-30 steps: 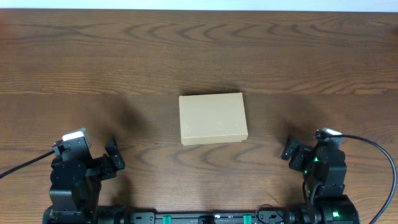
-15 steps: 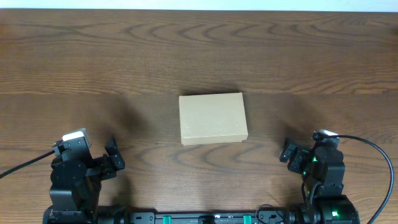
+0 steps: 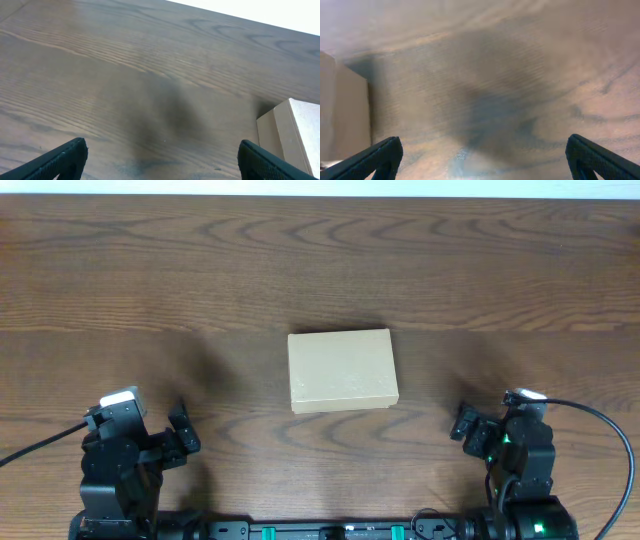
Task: Pack container
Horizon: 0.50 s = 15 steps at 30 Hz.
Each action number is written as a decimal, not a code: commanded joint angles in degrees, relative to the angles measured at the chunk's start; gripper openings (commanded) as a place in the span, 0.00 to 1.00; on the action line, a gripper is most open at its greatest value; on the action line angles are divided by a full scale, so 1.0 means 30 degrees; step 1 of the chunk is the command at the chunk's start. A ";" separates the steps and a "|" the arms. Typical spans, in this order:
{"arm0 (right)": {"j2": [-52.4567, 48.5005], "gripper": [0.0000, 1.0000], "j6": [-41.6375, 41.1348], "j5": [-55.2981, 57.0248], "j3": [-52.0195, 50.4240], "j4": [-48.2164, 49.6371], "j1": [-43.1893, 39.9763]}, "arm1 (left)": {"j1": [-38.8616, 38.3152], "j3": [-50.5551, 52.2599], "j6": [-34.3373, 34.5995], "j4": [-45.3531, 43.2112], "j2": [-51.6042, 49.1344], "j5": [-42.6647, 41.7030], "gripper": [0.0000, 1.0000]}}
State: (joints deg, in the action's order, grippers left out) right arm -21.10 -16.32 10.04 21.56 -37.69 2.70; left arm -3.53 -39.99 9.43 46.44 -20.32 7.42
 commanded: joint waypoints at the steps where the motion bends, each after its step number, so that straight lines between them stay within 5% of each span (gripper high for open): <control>1: 0.1719 0.99 0.2812 -0.0066 0.0007 0.1698 0.0736 | -0.0007 0.0051 0.0146 0.0022 0.0029 0.0211 0.95; 8: 0.4146 0.99 0.8087 -0.0546 -0.1049 0.7781 0.1974 | -0.0007 0.0051 0.0146 0.0022 0.0029 0.0211 0.95; 15: 0.5246 0.99 0.8021 -0.2237 -0.4452 1.2415 0.2259 | -0.0007 0.0051 0.0146 0.0022 0.0029 0.0211 0.95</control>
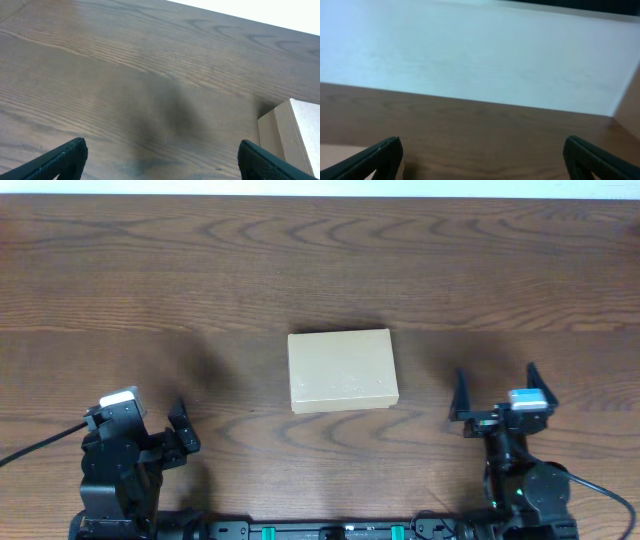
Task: Pack container
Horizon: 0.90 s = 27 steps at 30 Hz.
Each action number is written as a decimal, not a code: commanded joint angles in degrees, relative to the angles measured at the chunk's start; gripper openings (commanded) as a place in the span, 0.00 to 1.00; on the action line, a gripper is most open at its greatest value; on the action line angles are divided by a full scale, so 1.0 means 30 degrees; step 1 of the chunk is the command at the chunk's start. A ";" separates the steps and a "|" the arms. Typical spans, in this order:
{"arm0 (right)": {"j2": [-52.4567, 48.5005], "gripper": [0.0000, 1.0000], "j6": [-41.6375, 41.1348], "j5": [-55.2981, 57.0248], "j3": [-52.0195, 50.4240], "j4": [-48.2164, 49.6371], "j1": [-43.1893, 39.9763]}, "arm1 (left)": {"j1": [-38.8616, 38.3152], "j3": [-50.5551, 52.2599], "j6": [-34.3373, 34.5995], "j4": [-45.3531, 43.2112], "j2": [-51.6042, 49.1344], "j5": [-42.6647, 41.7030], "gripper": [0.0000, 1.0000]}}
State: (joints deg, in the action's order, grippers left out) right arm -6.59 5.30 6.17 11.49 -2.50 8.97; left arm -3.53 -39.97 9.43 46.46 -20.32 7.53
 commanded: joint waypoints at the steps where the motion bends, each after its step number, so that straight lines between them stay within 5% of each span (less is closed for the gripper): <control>1: 0.0546 0.99 0.0823 -0.0933 -0.1435 0.1173 0.0160 | -0.0007 0.0044 0.0146 0.0015 0.0029 0.0175 0.95; 13: 0.1421 0.99 0.0831 -0.0583 -0.3665 0.2047 -0.0780 | -0.0007 0.0044 0.0146 0.0015 0.0029 0.0175 0.95; 27: 0.2084 0.99 0.0954 -0.1166 -0.3723 -0.0568 -0.0998 | -0.0007 0.0044 0.0146 0.0015 0.0029 0.0175 0.96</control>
